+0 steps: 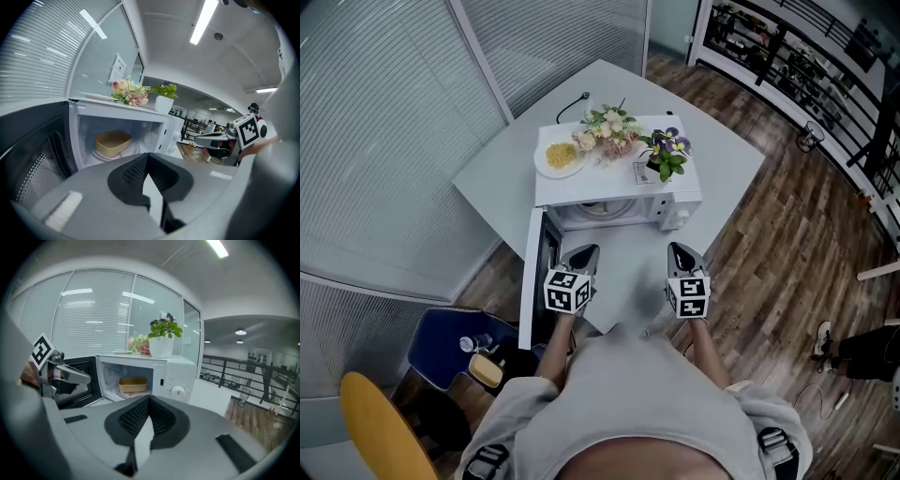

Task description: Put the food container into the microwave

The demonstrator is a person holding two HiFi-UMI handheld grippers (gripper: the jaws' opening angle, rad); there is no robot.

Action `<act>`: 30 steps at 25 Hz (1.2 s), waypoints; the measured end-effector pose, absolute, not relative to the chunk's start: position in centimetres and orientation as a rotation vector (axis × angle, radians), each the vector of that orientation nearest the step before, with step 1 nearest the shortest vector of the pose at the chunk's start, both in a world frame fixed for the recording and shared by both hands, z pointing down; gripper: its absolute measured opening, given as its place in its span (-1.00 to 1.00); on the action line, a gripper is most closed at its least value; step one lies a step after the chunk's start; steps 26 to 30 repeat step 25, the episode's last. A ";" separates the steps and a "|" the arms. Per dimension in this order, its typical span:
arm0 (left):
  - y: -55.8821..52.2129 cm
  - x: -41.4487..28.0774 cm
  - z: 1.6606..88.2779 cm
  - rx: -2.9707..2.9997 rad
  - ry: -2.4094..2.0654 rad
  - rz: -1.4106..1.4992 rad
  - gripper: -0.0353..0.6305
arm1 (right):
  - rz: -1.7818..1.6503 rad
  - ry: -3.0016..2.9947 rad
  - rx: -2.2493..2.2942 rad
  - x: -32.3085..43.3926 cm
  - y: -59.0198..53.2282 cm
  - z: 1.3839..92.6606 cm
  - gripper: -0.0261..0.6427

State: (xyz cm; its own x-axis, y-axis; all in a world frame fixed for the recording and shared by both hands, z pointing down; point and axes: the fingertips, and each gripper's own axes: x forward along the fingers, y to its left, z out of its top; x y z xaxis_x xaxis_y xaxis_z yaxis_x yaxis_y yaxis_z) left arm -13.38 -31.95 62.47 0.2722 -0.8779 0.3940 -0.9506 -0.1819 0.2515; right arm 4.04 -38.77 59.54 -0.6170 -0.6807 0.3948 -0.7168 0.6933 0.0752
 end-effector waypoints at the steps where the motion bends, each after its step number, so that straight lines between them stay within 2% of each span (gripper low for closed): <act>1: -31.9 -13.4 62.5 2.105 -1.646 0.220 -0.86 | 0.126 -2.505 1.089 4.1 -38.7 59.6 -0.88; 30: -32.4 -13.6 62.4 2.092 -1.654 0.230 -0.86 | 0.110 -2.502 1.061 4.0 -39.2 59.9 -0.88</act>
